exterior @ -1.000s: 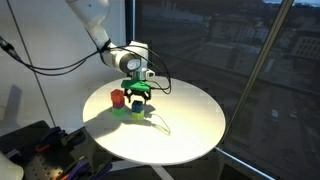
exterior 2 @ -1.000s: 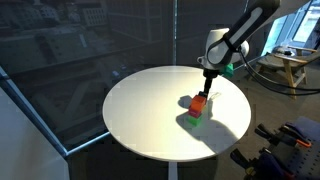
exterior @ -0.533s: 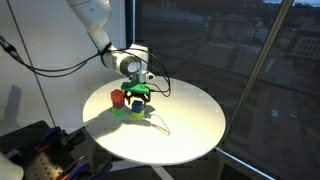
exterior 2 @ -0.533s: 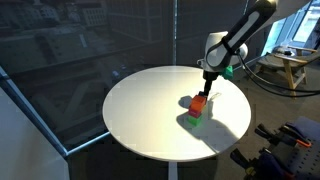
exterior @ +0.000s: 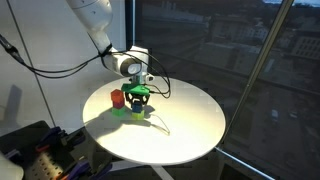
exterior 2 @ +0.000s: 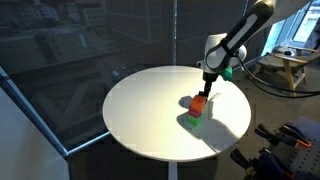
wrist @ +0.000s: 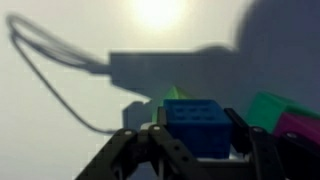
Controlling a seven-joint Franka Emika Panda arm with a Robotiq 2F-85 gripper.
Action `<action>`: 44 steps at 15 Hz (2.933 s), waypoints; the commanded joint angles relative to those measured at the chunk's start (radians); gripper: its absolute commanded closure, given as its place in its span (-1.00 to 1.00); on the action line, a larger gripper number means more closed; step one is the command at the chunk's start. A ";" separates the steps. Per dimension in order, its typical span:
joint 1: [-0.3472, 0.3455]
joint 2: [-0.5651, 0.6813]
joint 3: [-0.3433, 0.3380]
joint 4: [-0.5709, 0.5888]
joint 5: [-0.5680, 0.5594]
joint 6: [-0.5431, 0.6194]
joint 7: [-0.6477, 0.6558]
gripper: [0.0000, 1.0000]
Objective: Put the blue block on top of the orange block
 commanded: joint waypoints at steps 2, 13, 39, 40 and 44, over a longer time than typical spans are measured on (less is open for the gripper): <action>-0.015 0.000 0.011 0.020 -0.029 -0.024 0.023 0.33; -0.011 -0.062 0.006 0.015 -0.047 -0.082 0.023 0.33; 0.032 -0.246 -0.003 0.030 -0.038 -0.315 0.084 0.33; 0.039 -0.242 0.001 0.033 -0.039 -0.318 0.086 0.33; 0.066 -0.239 0.014 0.037 -0.041 -0.320 0.088 0.33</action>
